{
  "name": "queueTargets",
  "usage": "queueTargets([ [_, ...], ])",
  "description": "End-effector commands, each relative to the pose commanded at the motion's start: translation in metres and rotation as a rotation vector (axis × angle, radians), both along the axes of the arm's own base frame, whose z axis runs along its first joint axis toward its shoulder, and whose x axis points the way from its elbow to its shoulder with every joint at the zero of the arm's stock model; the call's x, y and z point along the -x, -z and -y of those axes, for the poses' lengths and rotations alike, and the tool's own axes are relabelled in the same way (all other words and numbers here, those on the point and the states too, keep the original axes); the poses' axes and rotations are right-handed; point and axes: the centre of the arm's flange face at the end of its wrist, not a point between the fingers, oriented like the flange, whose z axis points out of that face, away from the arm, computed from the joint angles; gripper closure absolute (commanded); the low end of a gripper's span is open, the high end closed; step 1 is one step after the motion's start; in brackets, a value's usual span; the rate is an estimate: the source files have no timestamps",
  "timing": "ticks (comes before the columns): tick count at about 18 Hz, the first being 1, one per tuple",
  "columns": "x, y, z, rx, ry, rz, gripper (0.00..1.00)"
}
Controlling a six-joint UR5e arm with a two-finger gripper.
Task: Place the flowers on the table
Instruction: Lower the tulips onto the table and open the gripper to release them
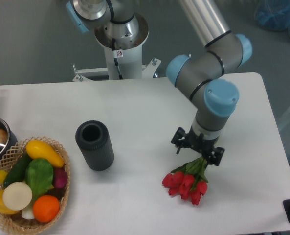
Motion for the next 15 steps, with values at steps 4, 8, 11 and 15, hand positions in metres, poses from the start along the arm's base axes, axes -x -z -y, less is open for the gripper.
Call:
queueTargets([
  [4, 0.017, -0.013, 0.02, 0.008, -0.039, -0.027, 0.0],
  [8, 0.034, -0.023, 0.028, 0.074, -0.036, -0.095, 0.0],
  [11, 0.049, -0.015, 0.05, 0.144, 0.078, -0.129, 0.0],
  [15, 0.063, -0.015, 0.073, 0.179, 0.095, -0.139, 0.0],
])
